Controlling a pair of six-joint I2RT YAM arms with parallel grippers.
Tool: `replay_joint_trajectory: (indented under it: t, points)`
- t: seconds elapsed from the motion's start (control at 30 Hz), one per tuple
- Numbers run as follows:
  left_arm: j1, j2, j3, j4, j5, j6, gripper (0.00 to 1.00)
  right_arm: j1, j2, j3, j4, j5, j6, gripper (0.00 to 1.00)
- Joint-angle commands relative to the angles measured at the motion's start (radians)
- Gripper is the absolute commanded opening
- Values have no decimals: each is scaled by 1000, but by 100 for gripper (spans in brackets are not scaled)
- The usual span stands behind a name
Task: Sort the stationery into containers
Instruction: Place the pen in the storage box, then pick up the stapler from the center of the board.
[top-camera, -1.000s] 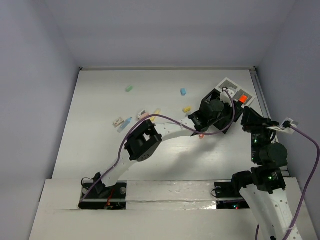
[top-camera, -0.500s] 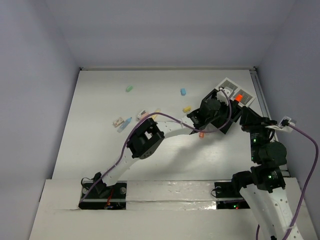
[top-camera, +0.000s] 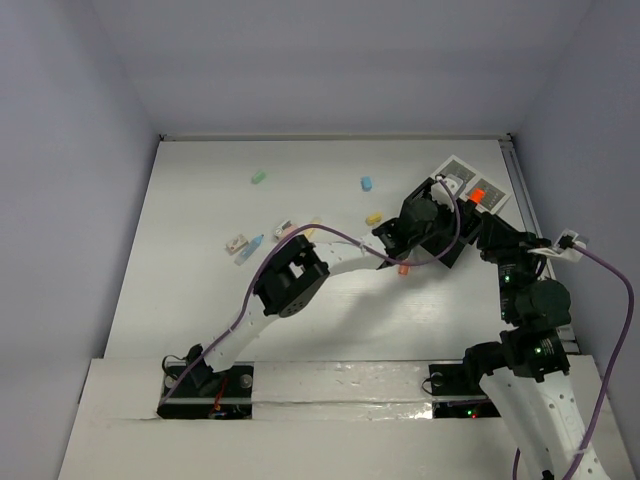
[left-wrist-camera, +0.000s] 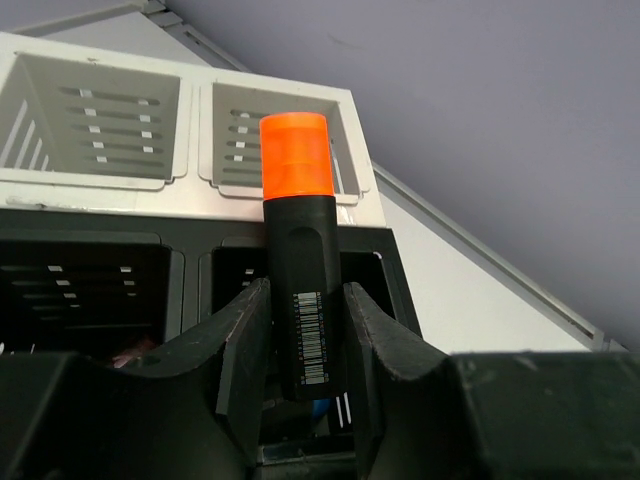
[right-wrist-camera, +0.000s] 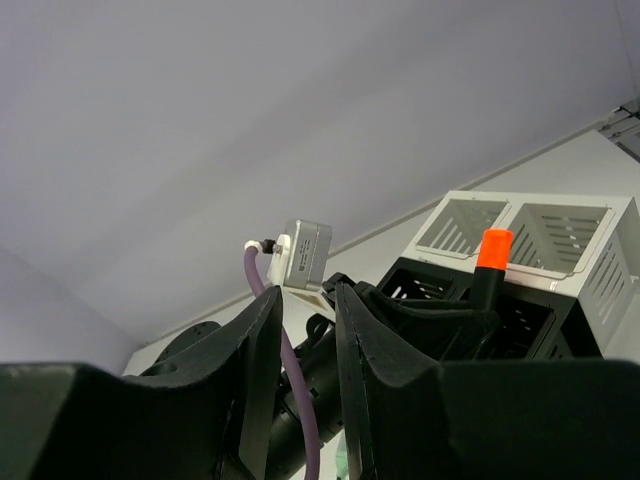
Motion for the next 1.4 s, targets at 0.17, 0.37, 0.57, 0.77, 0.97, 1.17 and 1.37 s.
replay_joint_trajectory:
  t: [0.17, 0.37, 0.57, 0.77, 0.97, 1.17, 1.37]
  points:
    - [3, -41, -27, 70, 7, 11, 39, -7, 5, -4, 42, -4, -2, 34]
    - [3, -90, -61, 79, -12, 29, 56, -7, 9, -4, 42, -4, -2, 34]
    - [3, -177, -128, 113, -30, 48, 58, -7, 14, -4, 42, -1, -4, 34]
    - [13, -343, -289, 171, -105, 71, 58, -7, 19, -5, 50, -19, -2, 34]
    - [113, -504, -450, 114, -127, -7, 58, -7, 90, 15, 50, -75, -2, 34]
    - [231, -680, -697, 70, -164, -93, 60, -7, 163, 27, 65, -171, -13, 35]
    - [292, -851, -917, -4, -245, -140, 69, -7, 308, 73, 59, -272, -25, 36]
